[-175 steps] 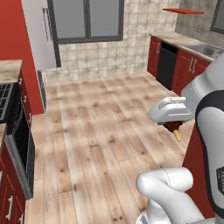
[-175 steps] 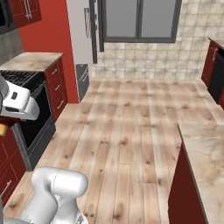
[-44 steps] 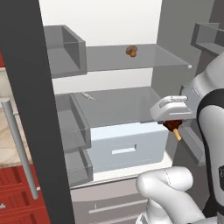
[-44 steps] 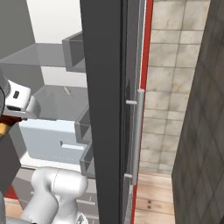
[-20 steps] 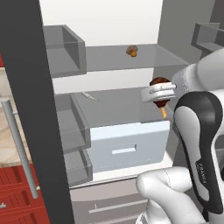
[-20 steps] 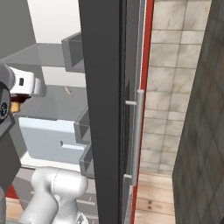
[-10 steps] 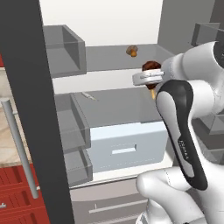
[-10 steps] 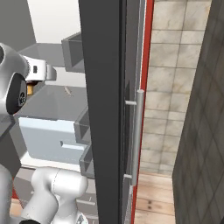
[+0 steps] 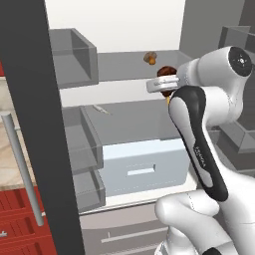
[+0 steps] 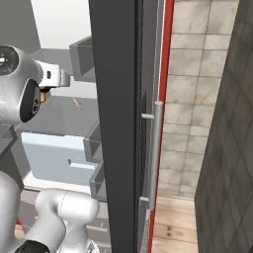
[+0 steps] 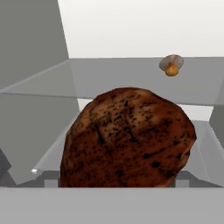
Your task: Transport the steak and avocado to the fridge. Place the steak on the rack containing meat and place the avocado on the rack containing the vegetable, ensuring meats and vegetables are on different racks.
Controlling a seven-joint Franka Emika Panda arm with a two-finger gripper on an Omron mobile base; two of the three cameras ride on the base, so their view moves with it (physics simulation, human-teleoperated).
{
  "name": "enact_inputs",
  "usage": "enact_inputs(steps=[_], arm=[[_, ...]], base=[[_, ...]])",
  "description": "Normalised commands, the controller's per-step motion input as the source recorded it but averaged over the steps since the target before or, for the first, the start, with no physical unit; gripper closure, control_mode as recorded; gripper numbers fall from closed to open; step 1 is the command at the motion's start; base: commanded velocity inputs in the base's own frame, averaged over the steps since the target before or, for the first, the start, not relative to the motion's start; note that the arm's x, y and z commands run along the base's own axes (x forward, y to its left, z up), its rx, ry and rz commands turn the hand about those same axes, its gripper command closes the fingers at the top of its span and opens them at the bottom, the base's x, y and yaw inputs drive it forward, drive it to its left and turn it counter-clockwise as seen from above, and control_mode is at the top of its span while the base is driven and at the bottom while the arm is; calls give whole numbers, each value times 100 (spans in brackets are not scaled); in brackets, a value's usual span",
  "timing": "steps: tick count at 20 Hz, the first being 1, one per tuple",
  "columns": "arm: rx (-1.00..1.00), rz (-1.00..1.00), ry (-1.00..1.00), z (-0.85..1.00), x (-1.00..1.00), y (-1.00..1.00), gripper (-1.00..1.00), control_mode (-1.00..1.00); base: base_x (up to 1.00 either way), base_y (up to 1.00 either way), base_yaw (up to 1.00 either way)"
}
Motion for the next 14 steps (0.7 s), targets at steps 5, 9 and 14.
enact_inputs(steps=[5, 9, 14], arm=[[0, 0, -7, -62, 56, 1, 100, -100], [0, 0, 0, -52, 47, 0, 100, -100], [0, 0, 2, -43, 46, 0, 100, -100]], base=[[0, 0, 0], [0, 0, 0], [0, 0, 0]])
